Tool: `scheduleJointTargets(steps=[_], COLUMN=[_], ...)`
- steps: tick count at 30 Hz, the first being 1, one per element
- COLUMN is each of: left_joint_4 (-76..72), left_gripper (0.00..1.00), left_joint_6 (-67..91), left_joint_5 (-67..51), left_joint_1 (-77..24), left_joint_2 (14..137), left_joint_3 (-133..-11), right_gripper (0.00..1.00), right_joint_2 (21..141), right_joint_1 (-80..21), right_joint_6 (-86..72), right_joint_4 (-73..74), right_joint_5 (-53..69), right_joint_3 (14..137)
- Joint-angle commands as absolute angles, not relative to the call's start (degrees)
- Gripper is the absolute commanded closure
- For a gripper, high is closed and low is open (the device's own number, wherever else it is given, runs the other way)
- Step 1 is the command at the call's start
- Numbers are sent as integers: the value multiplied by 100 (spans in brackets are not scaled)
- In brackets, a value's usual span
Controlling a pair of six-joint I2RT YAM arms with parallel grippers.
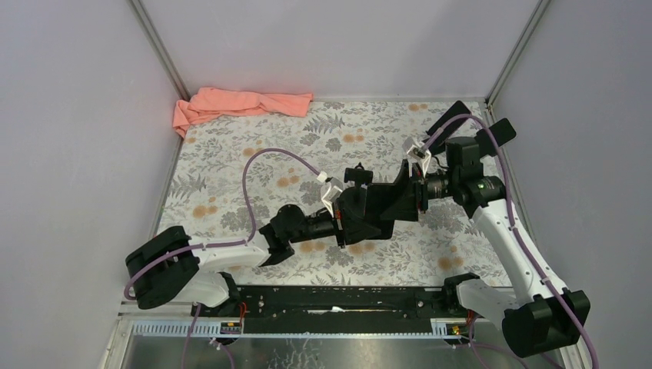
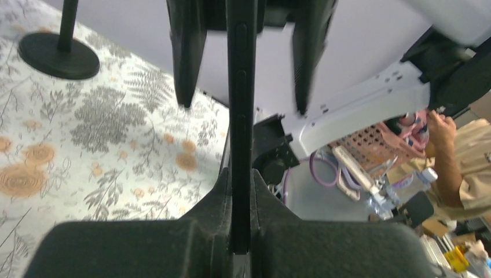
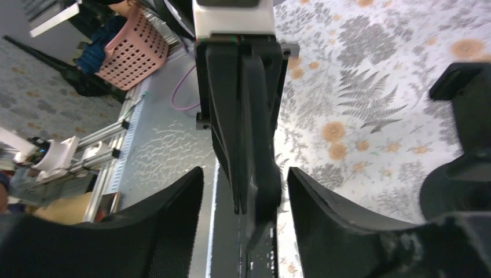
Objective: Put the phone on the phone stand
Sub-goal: Adjust the phone.
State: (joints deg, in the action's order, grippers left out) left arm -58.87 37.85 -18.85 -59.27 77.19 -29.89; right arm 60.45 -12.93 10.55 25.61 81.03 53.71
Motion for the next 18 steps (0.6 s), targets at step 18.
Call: scheduleJointTargets(steps=[18], left_joint_4=[-4583], left_gripper=[100], left_joint_6=[3204], left_joint_5=[-3496], left_joint_1=[-5334], left_joint_2=[7184], left_joint_3=[-3434], right_gripper=[33], right_joint_2=[7361], right_joint_1=[-2313], right_joint_6=[3880], right_joint_4=[6011], right_joint_5=[6724], right_joint_3=[7783])
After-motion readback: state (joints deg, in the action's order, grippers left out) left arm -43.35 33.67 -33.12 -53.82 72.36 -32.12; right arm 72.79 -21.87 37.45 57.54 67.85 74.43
